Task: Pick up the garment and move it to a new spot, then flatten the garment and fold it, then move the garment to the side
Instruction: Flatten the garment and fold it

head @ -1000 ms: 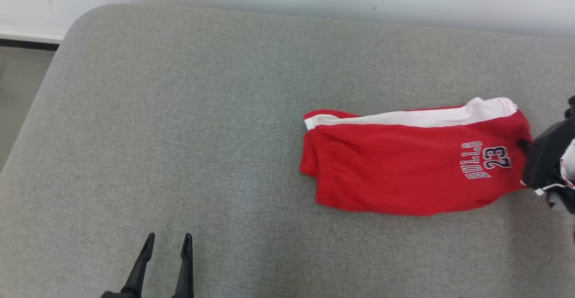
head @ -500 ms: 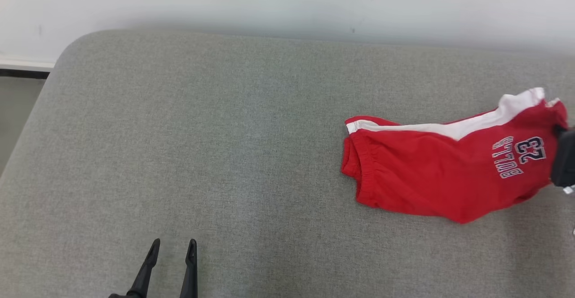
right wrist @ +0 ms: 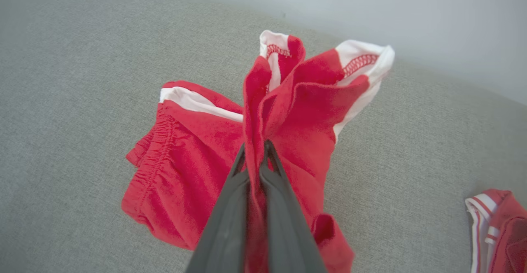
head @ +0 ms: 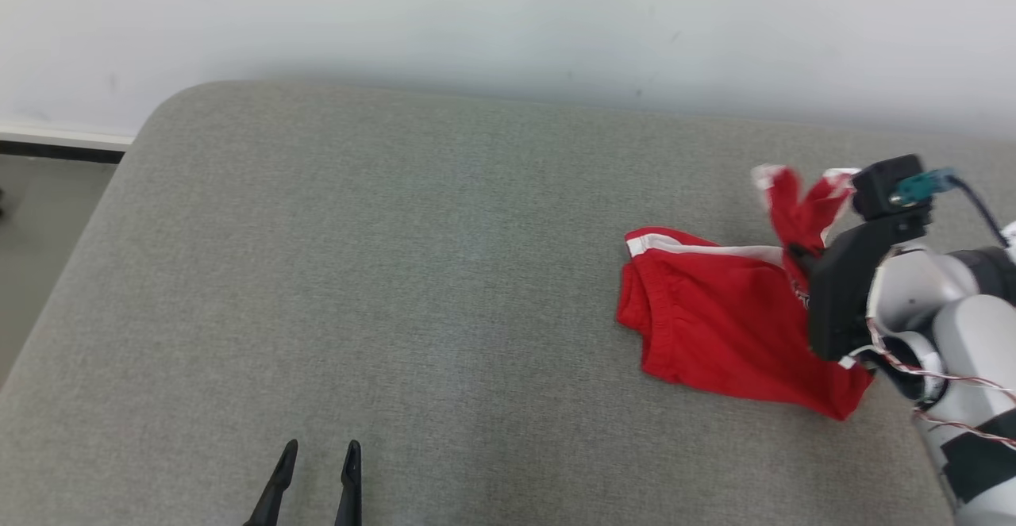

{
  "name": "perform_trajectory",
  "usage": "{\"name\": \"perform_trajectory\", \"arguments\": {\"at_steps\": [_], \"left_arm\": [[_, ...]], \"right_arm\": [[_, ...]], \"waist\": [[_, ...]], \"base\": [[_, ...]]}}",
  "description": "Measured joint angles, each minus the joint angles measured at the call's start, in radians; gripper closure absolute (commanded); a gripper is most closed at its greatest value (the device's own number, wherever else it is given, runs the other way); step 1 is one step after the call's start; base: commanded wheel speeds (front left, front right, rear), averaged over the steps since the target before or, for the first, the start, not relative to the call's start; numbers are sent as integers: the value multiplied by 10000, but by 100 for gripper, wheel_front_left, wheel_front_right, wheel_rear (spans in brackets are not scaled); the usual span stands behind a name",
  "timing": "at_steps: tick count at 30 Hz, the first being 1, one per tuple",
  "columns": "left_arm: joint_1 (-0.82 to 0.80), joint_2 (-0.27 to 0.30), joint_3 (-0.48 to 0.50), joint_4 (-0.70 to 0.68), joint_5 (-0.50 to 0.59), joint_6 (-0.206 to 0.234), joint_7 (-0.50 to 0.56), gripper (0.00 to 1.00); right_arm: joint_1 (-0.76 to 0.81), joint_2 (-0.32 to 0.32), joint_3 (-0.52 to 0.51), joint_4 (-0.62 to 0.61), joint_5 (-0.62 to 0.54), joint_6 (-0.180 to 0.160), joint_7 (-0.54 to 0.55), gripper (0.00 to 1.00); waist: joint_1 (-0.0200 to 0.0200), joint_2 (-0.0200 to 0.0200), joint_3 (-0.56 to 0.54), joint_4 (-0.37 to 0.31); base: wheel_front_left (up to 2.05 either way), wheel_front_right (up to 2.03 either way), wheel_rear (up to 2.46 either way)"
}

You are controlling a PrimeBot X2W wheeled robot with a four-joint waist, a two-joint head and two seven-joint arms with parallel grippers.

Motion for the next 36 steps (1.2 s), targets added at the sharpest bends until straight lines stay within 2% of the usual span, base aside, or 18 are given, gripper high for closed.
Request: {"name": "perform_trajectory", "arguments": {"at_steps": [7,19,20,21,25,29,32,36], "left_arm": [[11,-46,-161,29,-38,-10,0,0],[117,-94,-205,21,-92,-10,0,0],[117,-94,-205,21,-92,-10,0,0],[115,-100,-207,15,-92,-10,0,0],[103,-119,-159,-36,-107,13,0,0],[99,-130,-109,-71,-119,79,0,0],[39,-132,-90,-77,-121,81,0,0],[-14,-148,-138,-67,-121,79,0,0]], "right_arm": [[-514,468,1032,878,303,0,-117,100],[-1039,1089,1822,2477,673,0,-991,100],[-1039,1089,1822,2477,673,0,-991,54],[-1085,1106,1898,2558,685,0,-1066,0],[-1177,1279,2069,2635,1101,0,-1490,0],[-1366,1348,2140,1885,2247,0,-2512,0],[-1465,629,2054,1847,2215,0,-3302,0],[-1248,-61,1578,2548,1875,-2,-4075,0]], "waist": [[0,0,7,414],[0,0,213,944],[0,0,213,944],[0,0,236,954],[0,0,287,897],[0,0,279,717],[1,0,261,553],[0,0,199,360]], "base": [[0,0,0],[0,0,0],[0,0,0],[0,0,0],[0,0,0],[0,0,0],[0,0,0],[0,0,0]]}}
